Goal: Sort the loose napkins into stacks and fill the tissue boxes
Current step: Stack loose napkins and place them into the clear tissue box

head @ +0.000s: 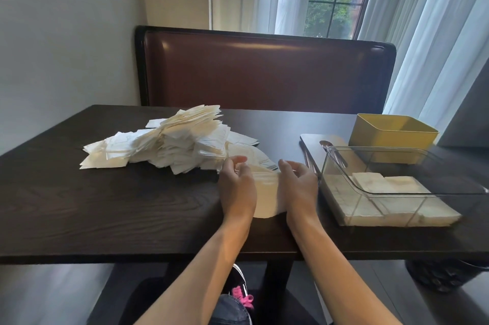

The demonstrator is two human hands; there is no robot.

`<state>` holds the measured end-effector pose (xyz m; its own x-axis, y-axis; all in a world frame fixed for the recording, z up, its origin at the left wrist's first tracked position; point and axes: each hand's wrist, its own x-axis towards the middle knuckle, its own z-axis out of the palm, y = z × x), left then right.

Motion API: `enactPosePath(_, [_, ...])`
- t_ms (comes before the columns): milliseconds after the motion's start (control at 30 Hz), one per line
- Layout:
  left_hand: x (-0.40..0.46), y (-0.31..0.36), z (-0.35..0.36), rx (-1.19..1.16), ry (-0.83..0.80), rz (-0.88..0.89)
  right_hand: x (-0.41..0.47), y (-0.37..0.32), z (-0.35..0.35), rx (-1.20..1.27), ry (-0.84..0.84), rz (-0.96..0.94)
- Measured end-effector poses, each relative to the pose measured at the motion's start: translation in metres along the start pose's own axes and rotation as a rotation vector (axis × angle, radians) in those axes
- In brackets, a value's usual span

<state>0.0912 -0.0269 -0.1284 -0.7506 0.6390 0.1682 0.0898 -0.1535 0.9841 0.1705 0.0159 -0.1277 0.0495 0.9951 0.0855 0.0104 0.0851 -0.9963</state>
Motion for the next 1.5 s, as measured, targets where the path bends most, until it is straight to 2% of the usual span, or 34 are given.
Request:
enactPosePath(267, [-0.016,0.003,0.001,0.053,-0.194,0.124,0.001,-0.014,-0.004,0.052,0.130,-0.070])
enactPosePath(467, [-0.018,0.002,-0.025,0.257,-0.505,0.250,0.005,-0.023,-0.010,0.100,0.142,-0.024])
enactPosePath(600, [0.001,-0.005,-0.036,0.315,-0.366,0.243,-0.002,-0.027,-0.018,0.062,-0.143,0.073])
enactPosePath(700, [0.008,-0.002,-0.038,0.293,-0.337,0.242,-0.008,-0.019,-0.021,-0.036,-0.304,-0.009])
enactPosePath(800, [0.005,0.000,-0.034,0.304,-0.374,0.194,-0.011,-0.011,-0.019,-0.018,-0.267,-0.026])
enactPosePath(900, [-0.001,0.000,-0.027,0.168,-0.336,0.089,-0.012,-0.007,-0.016,0.080,-0.205,0.019])
enactPosePath(1033, [-0.002,0.003,-0.009,-0.086,-0.164,-0.037,-0.010,-0.006,-0.004,0.095,-0.177,-0.023])
enactPosePath(1167, [0.005,0.000,-0.001,-0.086,0.017,-0.052,-0.007,-0.004,0.005,0.079,-0.121,0.036])
enactPosePath(1500, [0.000,0.002,0.001,-0.104,-0.044,-0.037,-0.010,-0.009,0.002,0.068,-0.149,0.060])
